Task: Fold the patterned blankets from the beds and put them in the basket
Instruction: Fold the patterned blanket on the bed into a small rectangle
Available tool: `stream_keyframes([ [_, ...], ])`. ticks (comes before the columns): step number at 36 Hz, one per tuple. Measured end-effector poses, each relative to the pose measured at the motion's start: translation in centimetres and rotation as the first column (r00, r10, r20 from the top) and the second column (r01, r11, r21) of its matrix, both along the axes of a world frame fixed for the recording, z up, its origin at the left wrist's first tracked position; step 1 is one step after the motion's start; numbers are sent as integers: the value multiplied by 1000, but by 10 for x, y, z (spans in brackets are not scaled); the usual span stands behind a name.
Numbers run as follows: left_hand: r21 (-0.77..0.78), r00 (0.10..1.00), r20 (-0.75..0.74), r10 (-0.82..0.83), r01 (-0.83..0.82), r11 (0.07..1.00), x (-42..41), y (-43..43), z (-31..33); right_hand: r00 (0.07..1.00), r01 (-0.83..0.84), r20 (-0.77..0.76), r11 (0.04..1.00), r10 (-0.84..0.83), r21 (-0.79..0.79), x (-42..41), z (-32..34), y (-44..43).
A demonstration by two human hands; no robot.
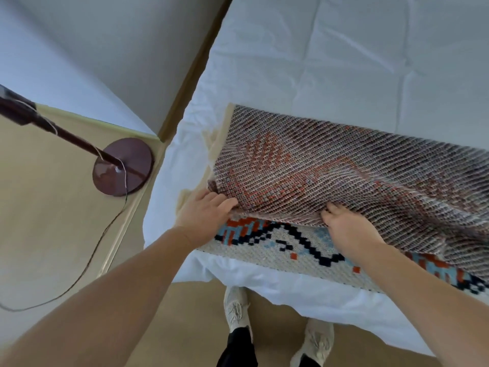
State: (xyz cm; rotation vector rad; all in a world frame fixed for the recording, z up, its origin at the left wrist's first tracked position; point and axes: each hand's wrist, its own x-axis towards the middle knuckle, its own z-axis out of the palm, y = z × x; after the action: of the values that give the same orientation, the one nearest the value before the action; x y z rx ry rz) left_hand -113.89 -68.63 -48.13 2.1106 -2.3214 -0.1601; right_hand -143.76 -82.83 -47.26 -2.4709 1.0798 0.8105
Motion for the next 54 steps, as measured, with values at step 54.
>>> stream_keyframes([
  [54,378,970,80,-229,183,908,-173,-10,-2,952,224,-149,938,-269,-265,-135,7,54],
])
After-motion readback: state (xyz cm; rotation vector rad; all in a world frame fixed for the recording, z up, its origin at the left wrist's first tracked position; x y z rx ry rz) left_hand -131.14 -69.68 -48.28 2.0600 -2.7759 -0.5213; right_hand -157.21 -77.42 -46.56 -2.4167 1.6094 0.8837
